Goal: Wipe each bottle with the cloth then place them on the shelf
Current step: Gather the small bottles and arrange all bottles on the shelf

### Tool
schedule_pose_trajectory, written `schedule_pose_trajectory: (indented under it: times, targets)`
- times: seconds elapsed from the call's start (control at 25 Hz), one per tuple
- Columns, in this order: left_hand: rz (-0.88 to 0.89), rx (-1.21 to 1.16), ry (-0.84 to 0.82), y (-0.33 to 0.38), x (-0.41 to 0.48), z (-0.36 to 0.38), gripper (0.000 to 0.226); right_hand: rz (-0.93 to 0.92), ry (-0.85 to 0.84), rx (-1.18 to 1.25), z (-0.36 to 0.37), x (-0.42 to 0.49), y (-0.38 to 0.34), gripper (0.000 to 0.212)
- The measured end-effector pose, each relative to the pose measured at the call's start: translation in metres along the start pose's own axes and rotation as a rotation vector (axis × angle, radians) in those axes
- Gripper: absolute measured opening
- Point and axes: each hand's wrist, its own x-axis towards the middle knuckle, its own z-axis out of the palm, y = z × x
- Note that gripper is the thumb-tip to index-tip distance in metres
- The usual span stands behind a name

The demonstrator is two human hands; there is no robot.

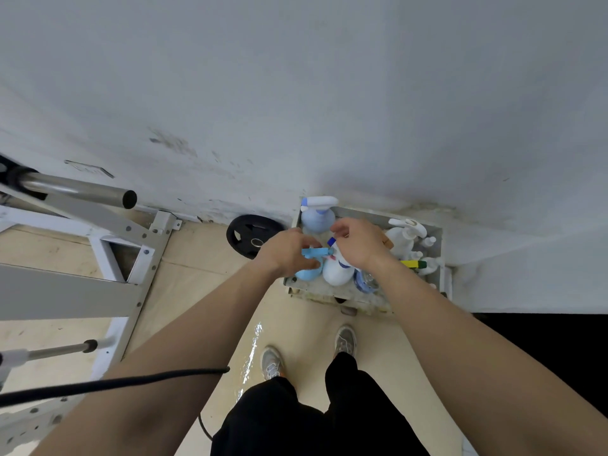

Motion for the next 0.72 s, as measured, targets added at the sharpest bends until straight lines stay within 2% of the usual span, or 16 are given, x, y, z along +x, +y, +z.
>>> schedule_pose_trajectory:
  times: [0.12,0.24,0.36,0.48,0.6,0.72]
  targets:
    - [-0.019,0.045,0.099,-0.001,0.001,0.007,0.027,-0.028,0.004,-0.014,0.005,-0.006,0.006,0.045]
    - [-0.138,0.01,0.163,-0.004,0.002,0.006,0.026,-0.002,-0.023,-0.051,0.011,-0.006,0.01,0.045]
    - [-0.289,-0.206,0.172,-0.008,0.003,0.008,0.042,0.029,0.001,-0.069,0.013,-0.004,0.014,0.043]
    - [-0.399,-0.543,0.133,-0.003,0.007,0.01,0.054,0.004,-0.015,-0.081,0.012,-0.002,0.013,0.047]
    - [-0.512,-0.861,0.172,0.003,0.01,0.011,0.036,-0.039,-0.053,-0.108,0.011,0.0,0.011,0.05]
    - [-0.541,-1.073,0.252,0.0,0.011,0.011,0.024,-0.052,-0.087,-0.123,0.01,0.002,0.012,0.059]
